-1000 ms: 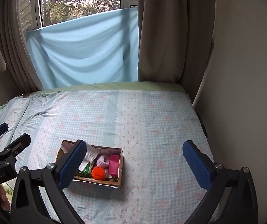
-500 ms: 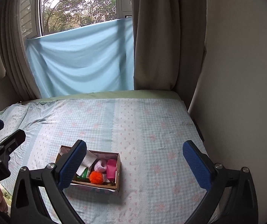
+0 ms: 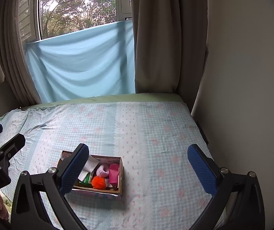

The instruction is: Organize soft objects

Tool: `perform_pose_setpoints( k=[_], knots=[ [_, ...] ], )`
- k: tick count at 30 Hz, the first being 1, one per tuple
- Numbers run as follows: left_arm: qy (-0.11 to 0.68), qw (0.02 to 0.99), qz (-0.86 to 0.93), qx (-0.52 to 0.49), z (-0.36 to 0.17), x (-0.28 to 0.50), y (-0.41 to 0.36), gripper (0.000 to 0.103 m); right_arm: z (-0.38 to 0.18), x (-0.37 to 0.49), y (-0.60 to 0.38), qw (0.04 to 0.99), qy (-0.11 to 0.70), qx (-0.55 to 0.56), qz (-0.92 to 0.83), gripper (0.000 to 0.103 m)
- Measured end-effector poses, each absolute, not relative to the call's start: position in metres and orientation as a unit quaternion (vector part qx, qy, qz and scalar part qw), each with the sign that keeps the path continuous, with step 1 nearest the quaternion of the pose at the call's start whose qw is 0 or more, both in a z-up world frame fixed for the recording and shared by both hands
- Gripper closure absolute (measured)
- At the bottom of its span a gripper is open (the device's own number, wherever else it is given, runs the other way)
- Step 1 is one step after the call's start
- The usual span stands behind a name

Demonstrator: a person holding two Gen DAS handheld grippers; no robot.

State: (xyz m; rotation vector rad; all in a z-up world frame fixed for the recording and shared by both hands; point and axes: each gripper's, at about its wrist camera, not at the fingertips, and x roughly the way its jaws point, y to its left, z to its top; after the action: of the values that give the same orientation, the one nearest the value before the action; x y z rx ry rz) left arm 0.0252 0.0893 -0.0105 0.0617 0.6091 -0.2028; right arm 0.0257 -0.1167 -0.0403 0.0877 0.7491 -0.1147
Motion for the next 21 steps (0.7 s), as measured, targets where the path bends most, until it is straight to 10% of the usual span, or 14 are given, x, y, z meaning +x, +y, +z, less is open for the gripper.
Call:
perform_pose_setpoints(
  k=[21],
  knots=[
    [0.290,0.951,-0.095,0.038,-0.0117,0.0226,0.0866,0.000,-0.0360,0.0288,-0.1181,0.930,0.360,0.037,-0.060,0.001]
  ],
)
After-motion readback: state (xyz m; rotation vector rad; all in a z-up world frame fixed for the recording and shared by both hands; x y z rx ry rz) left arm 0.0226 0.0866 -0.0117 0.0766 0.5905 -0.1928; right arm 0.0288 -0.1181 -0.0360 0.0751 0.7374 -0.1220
